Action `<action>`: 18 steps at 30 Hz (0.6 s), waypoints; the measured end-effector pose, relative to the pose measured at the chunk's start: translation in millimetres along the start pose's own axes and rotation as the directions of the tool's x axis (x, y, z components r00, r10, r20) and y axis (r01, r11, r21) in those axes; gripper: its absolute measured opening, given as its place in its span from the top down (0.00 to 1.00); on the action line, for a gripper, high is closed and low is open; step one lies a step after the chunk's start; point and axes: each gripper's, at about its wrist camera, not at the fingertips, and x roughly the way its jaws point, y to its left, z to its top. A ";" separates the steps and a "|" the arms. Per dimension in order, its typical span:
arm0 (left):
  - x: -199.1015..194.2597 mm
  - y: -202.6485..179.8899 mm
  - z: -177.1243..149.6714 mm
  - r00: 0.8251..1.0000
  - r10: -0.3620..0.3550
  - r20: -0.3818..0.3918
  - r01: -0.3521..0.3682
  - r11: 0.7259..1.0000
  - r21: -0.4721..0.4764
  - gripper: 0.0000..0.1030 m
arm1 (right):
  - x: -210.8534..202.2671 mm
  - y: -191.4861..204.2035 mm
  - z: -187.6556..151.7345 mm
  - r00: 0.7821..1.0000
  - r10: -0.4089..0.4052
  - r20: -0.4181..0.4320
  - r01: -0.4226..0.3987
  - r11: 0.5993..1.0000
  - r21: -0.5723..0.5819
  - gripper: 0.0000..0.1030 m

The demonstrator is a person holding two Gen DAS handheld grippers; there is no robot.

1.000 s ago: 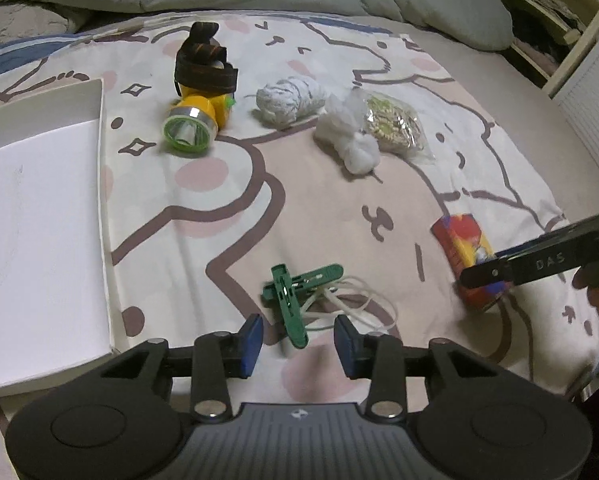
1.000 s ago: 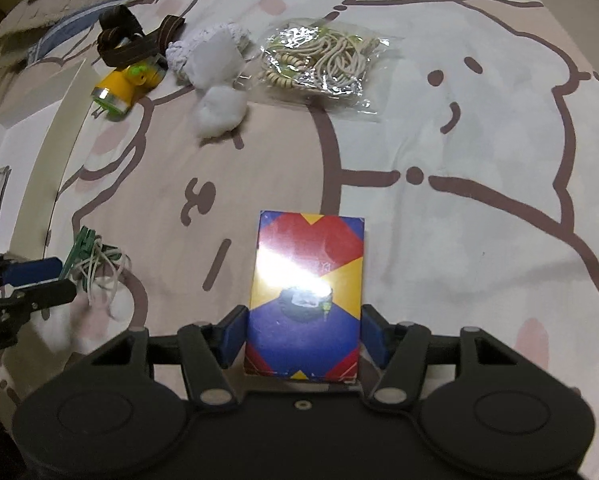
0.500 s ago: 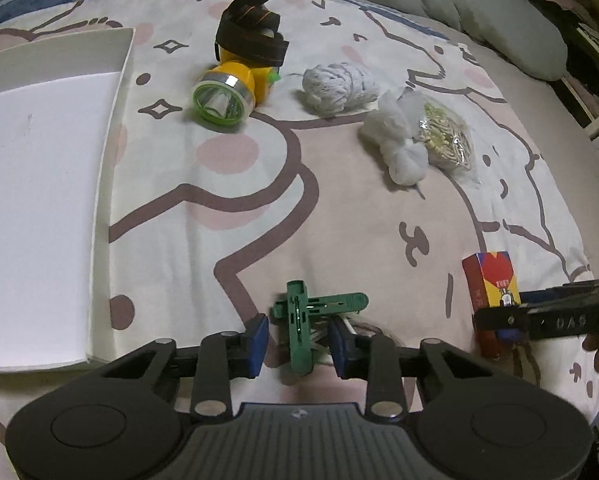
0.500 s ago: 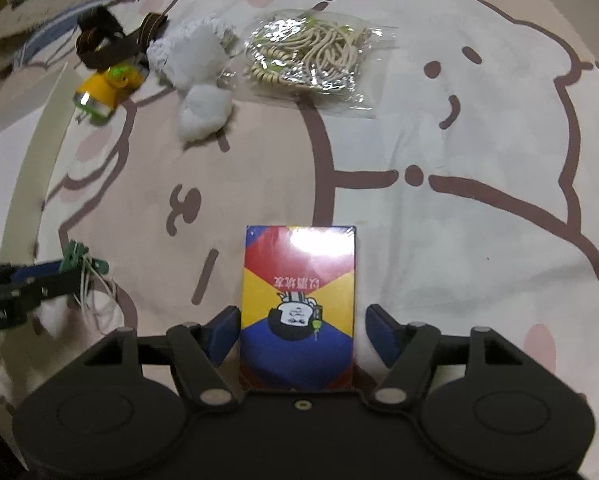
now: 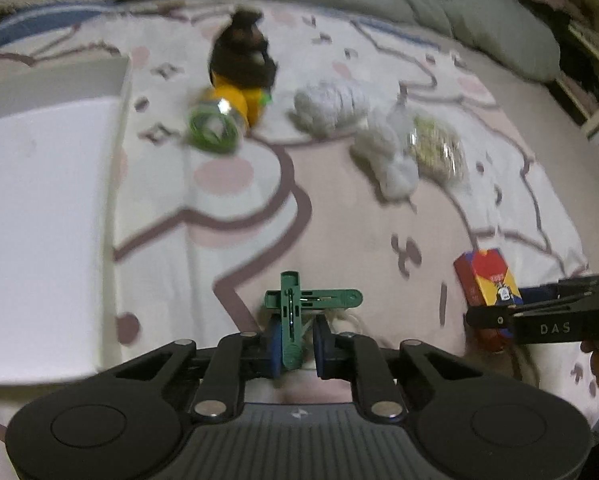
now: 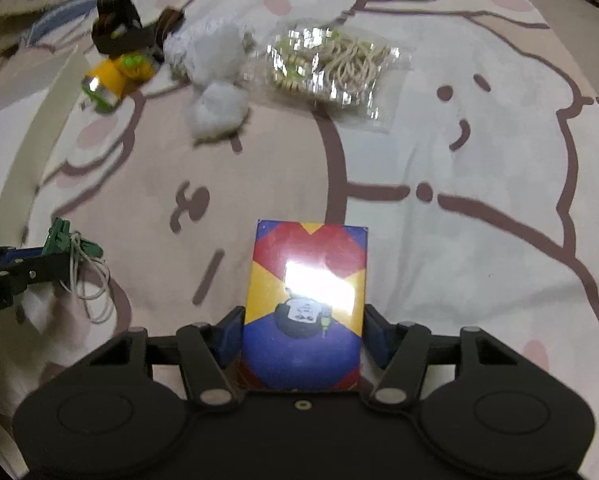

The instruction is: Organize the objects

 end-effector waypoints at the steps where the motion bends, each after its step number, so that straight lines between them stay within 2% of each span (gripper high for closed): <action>1: -4.1 1.5 2.3 1.000 -0.002 0.016 0.002 1.000 -0.007 0.84 | -3.4 -0.6 1.9 1.000 0.002 0.016 -0.002 1.000 0.006 0.40; 8: -32.8 10.1 20.7 0.993 -0.010 0.119 0.016 0.999 -0.051 0.84 | -31.0 5.1 20.6 0.990 0.020 0.139 -0.026 0.999 0.040 0.41; 13: -45.9 15.7 26.5 0.987 -0.009 0.162 0.021 0.998 -0.068 0.84 | -47.7 18.6 31.1 0.978 0.032 0.207 -0.038 0.999 0.024 0.41; 15: -48.3 17.6 25.6 0.986 -0.010 0.165 0.022 0.997 -0.068 0.84 | -49.5 22.9 31.2 0.978 0.036 0.208 -0.039 0.999 0.010 0.40; 18: -49.6 18.4 23.8 0.987 -0.006 0.163 0.016 0.998 -0.060 0.84 | -37.7 28.0 28.3 0.987 0.025 0.160 -0.024 1.000 -0.010 0.40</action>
